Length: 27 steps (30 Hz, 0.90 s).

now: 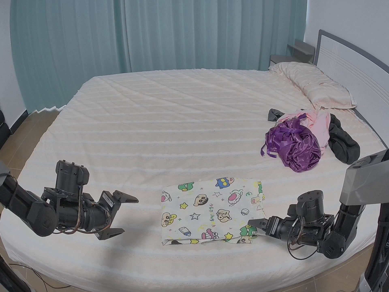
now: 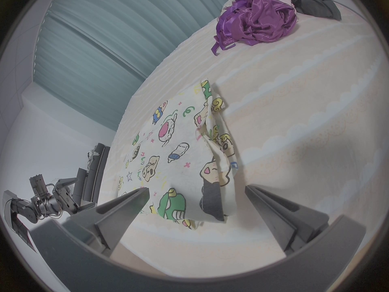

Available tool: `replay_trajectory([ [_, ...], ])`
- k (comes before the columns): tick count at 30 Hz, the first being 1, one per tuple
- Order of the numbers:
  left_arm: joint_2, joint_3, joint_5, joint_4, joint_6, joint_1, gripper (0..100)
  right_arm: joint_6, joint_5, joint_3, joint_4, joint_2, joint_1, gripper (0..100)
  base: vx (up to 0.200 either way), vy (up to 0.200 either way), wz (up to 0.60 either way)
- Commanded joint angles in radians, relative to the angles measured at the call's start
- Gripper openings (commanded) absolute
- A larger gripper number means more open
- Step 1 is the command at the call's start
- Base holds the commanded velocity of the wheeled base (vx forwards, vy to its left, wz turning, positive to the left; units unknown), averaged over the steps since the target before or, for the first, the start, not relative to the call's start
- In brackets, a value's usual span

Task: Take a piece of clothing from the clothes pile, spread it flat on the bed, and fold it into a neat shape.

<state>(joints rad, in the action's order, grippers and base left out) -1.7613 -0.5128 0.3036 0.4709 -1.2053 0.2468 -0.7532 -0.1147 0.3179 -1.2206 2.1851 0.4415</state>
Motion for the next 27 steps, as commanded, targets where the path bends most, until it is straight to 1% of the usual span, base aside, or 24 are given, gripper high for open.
replay_trajectory([
  [1, -0.006, 0.000, 0.000, 0.000, 0.000, 0.000, 100, 0.002, -0.002, 0.000, 0.001, 0.010, -0.003, 0, 0.000, 0.000, 0.00],
  [12, -0.012, 0.000, -0.001, 0.000, 0.000, 0.002, 100, 0.006, 0.001, -0.006, 0.013, -0.004, -0.012, 0, 0.000, 0.000, 0.00],
  [15, -0.014, 0.000, -0.001, 0.000, 0.000, 0.002, 100, 0.025, 0.003, -0.022, 0.020, -0.016, -0.017, 0, 0.000, 0.000, 0.00],
  [18, -0.014, 0.000, -0.001, 0.000, 0.000, 0.003, 100, 0.077, 0.003, -0.033, 0.027, -0.030, -0.038, 0, 0.000, 0.000, 0.00],
  [22, -0.018, 0.000, -0.003, 0.000, 0.000, 0.003, 100, 0.095, 0.003, -0.039, 0.046, -0.057, -0.047, 0, 0.000, 0.000, 0.00],
  [24, -0.020, 0.000, -0.003, 0.000, 0.000, 0.003, 100, 0.115, 0.003, -0.040, 0.093, -0.076, -0.049, 0, 0.000, 0.000, 0.00],
  [27, -0.021, 0.000, -0.003, 0.000, 0.001, 0.005, 100, 0.141, 0.004, -0.039, 0.115, -0.073, -0.049, 0, 0.000, 0.000, 0.00],
])
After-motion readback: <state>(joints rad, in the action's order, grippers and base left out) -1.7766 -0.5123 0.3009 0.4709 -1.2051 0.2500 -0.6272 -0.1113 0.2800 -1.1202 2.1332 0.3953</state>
